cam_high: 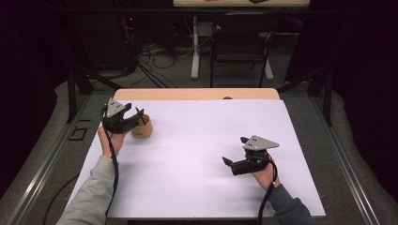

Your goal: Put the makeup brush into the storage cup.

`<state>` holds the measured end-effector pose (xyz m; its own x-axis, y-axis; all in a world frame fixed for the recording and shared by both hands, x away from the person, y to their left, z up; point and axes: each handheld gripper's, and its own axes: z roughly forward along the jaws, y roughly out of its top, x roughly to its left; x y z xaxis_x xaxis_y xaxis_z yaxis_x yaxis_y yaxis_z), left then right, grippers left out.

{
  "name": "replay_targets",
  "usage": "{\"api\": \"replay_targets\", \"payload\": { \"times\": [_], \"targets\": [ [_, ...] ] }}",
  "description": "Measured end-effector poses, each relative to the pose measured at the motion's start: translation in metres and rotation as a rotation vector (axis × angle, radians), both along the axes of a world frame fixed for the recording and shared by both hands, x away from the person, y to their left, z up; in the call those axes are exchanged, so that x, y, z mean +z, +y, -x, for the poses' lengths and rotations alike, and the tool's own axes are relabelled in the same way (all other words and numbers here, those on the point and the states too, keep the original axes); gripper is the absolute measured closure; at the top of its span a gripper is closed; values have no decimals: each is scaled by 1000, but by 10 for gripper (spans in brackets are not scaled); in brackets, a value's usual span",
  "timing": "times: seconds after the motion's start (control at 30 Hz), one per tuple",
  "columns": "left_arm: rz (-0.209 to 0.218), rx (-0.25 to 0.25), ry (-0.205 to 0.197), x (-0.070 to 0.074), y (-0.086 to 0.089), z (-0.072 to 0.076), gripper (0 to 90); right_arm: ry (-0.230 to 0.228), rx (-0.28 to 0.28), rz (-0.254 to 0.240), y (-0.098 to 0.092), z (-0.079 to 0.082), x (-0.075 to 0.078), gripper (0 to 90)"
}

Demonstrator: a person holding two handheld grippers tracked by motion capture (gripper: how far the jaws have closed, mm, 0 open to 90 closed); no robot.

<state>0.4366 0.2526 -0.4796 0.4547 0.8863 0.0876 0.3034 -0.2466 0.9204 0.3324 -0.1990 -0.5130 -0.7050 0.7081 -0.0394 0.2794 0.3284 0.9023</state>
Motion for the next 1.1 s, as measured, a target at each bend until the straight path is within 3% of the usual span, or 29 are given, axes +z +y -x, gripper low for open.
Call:
{"api": "replay_targets", "payload": {
  "times": [0.17,0.33,0.5,0.57,0.6,0.8,0.93,1.1],
  "targets": [
    [-27,-10,5,2,-2,3,182,-1,-3,-4,-1,0,0,0],
    [-40,-26,-21,7,-3,15,93,-6,-8,-9,-2,1,2,0],
    [-41,-34,-27,11,-3,23,63,-5,-4,-23,-3,1,2,0],
    [-49,-39,-27,11,-3,27,37,-10,0,-36,-3,1,3,0],
    [-77,-39,-12,11,-3,31,28,-13,0,-38,-4,1,3,0],
    [-90,-42,-9,10,0,44,2,-27,-6,-67,-7,3,5,0],
    [-75,-37,-44,12,-1,53,2,-35,-10,-72,-8,4,6,0],
    [-71,-49,-60,13,-1,62,2,-41,-14,-77,-8,4,7,0]
  ]
}}
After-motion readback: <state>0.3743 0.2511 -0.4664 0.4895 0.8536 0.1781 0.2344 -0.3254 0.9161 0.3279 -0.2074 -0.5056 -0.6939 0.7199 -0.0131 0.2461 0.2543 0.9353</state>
